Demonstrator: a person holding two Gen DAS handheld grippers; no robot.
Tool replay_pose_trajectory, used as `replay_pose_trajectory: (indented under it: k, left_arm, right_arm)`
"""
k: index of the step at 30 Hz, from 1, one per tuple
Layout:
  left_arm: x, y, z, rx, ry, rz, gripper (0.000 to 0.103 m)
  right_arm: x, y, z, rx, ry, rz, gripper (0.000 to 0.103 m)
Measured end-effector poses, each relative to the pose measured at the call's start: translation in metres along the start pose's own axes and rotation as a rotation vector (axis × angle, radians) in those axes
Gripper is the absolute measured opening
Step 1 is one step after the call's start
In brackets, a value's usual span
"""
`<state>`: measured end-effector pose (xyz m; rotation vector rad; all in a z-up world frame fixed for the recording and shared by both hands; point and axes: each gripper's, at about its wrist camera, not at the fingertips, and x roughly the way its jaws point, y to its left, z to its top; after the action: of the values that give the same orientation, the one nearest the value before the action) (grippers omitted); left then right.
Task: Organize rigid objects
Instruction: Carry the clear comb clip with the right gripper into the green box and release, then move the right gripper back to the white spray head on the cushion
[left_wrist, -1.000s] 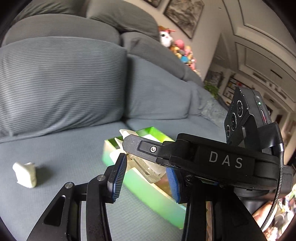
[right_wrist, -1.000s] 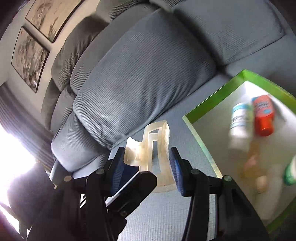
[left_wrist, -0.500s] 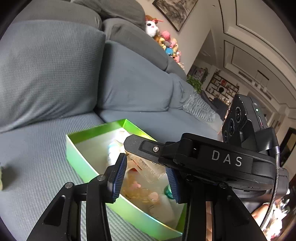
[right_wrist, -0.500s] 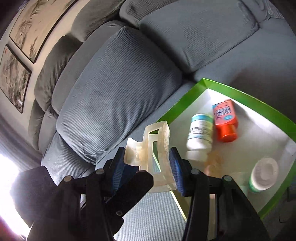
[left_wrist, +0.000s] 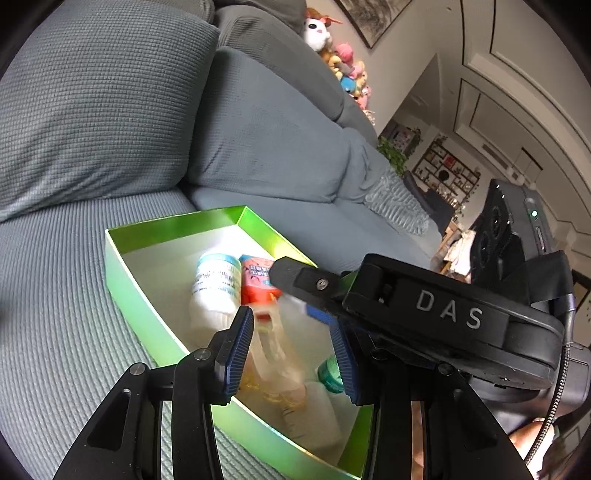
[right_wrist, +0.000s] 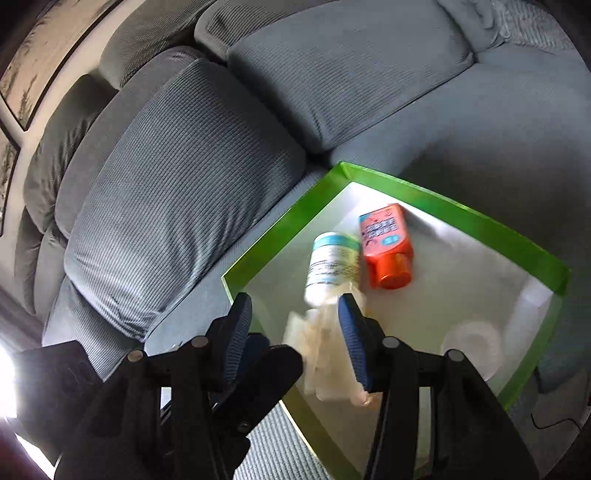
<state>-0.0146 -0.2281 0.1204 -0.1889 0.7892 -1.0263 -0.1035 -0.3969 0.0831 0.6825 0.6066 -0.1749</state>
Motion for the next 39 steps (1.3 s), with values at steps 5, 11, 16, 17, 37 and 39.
replay_pose_trajectory:
  k: [5, 11, 16, 17, 37, 39]
  left_arm:
    - [-0.018, -0.003, -0.004, 0.03, 0.001, 0.068, 0.058]
    - [-0.048, 0.008, -0.004, 0.031, -0.014, 0.171, 0.058]
    - [-0.074, 0.022, -0.009, -0.016, -0.031, 0.229, 0.058]
    - [-0.08, 0.026, -0.01, -0.033, -0.034, 0.24, 0.058]
    - [-0.195, 0.151, -0.052, -0.353, -0.171, 0.556, 0.074]
    - [-0.202, 0.165, -0.055, -0.409, -0.178, 0.566, 0.074]
  right_arm:
    - [-0.005, 0.003, 0.0, -0.019, -0.034, -0.062, 0.057]
    - [-0.004, 0.008, -0.002, -0.026, -0.024, -0.053, 0.059]
    - [-0.005, 0.018, -0.006, -0.05, -0.033, -0.068, 0.067]
    - [-0.005, 0.022, -0.007, -0.067, -0.035, -0.07, 0.068]
    - [0.043, 0.113, -0.067, -0.336, 0.082, 0.006, 0.085]
    - [0.05, 0.121, -0.073, -0.342, 0.11, 0.026, 0.085]
